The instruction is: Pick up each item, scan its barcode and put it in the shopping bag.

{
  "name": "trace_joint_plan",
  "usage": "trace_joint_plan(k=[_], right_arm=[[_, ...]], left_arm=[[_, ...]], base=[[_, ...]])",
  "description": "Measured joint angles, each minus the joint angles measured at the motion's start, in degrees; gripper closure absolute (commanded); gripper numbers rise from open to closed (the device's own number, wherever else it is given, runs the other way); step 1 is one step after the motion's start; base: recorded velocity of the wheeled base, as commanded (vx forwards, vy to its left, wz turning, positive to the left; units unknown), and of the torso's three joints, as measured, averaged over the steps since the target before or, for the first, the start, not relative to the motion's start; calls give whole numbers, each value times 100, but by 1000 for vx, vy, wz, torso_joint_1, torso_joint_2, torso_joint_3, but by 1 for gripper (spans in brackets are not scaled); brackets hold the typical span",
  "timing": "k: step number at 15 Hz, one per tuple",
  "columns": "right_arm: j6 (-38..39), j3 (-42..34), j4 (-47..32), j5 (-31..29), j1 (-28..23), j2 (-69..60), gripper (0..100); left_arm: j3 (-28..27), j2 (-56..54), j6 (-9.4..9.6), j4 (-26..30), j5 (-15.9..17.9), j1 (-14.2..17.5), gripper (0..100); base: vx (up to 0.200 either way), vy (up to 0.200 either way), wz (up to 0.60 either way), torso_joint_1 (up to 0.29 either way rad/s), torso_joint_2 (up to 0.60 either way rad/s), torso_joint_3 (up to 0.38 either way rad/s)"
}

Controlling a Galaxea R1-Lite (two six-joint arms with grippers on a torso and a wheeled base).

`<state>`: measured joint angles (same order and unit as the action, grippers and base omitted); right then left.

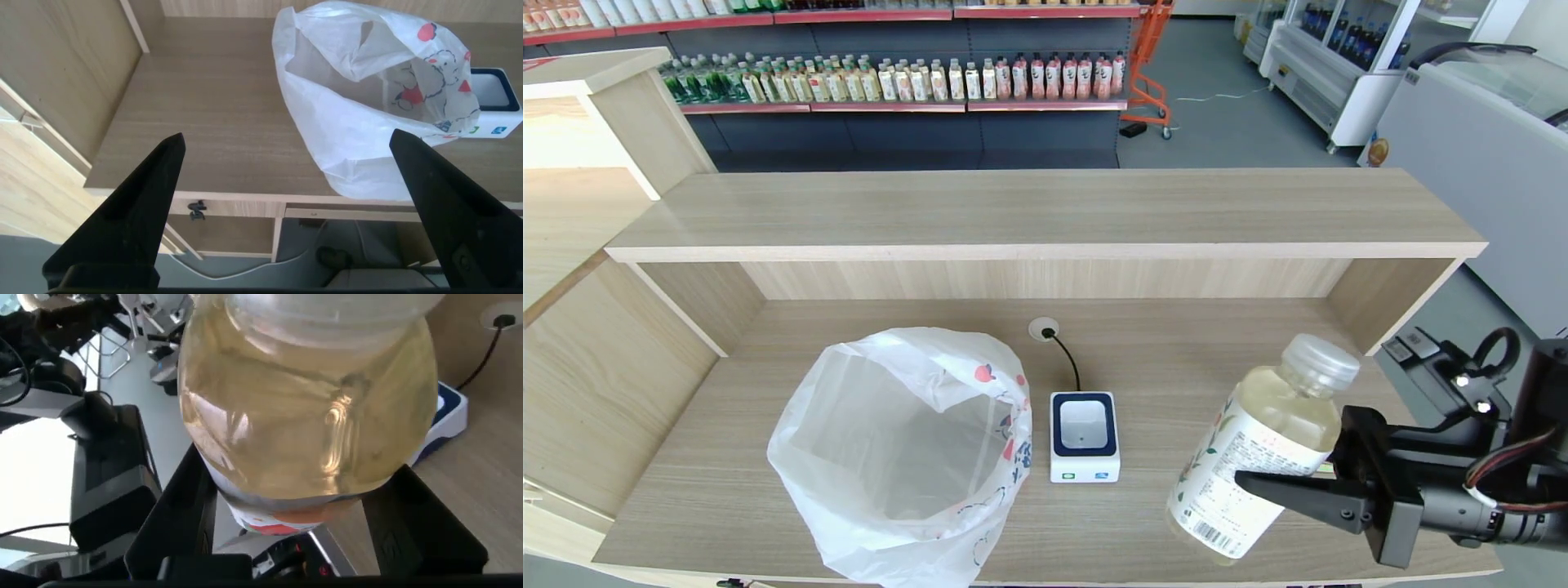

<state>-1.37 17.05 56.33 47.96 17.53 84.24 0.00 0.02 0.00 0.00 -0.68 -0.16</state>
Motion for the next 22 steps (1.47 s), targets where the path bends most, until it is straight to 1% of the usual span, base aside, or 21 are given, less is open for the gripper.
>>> trace_joint_plan(k=[3,5,6,7,9,11,12,15,19,22], right_arm=[[-1068,0,-189,-896,-518,-238,100],[-1864,-2,-371,-1613,-692,-425,100],[-2247,-9,-425,-1837,-775,-530,100],[-2704,-11,-424,-1949,-817,-602,100],[-3933,-13,-417,-2160,-941,-717,100],[-4809,0,-360,-2516,-1037,-802,100],[-5126,2,-356,-2544,-1048,-844,100],[-5319,2,-357,-2445,-1070,-946,100],[-5201,-90,-364,-2443,-1075,-1136,100],[-5040,-260,-367,-2442,-1086,-1289,100]], left_arm=[[0,0,0,0,2,0,0],[0,0,0,0,0,-5,0],[0,0,2,0,2,-5,0],[0,0,0,0,2,0,0],[0,0,0,0,0,0,0],[0,0,0,0,0,0,0],[0,0,0,0,0,0,0],[0,0,2,0,2,-2,0],[0,0,38,0,2,-2,0],[0,0,21,0,-5,0,0]], base=[[0,0,0,0,0,0],[0,0,0,0,0,0],[0,0,0,0,0,0],[0,0,0,0,0,0],[0,0,0,0,0,0],[0,0,0,0,0,0],[0,0,0,0,0,0],[0,0,0,0,0,0],[0,0,0,0,0,0],[0,200,0,2,-1,4]])
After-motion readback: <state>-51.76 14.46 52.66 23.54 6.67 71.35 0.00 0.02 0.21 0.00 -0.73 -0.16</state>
